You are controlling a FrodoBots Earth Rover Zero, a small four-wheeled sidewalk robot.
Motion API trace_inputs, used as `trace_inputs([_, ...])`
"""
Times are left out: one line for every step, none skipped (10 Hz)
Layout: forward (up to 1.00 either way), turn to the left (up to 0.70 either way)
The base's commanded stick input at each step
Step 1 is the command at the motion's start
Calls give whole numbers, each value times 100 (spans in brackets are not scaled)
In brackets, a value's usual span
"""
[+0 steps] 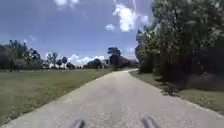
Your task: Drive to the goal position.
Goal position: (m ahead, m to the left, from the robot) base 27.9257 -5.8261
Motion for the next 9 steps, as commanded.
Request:
trace_inputs([50, 0])
trace_inputs([50, 0])
trace_inputs([50, 0])
trace_inputs([50, 0])
trace_inputs([50, -1])
trace_inputs([50, -21])
trace_inputs([50, -50])
trace_inputs([50, -50])
trace_inputs([50, -36])
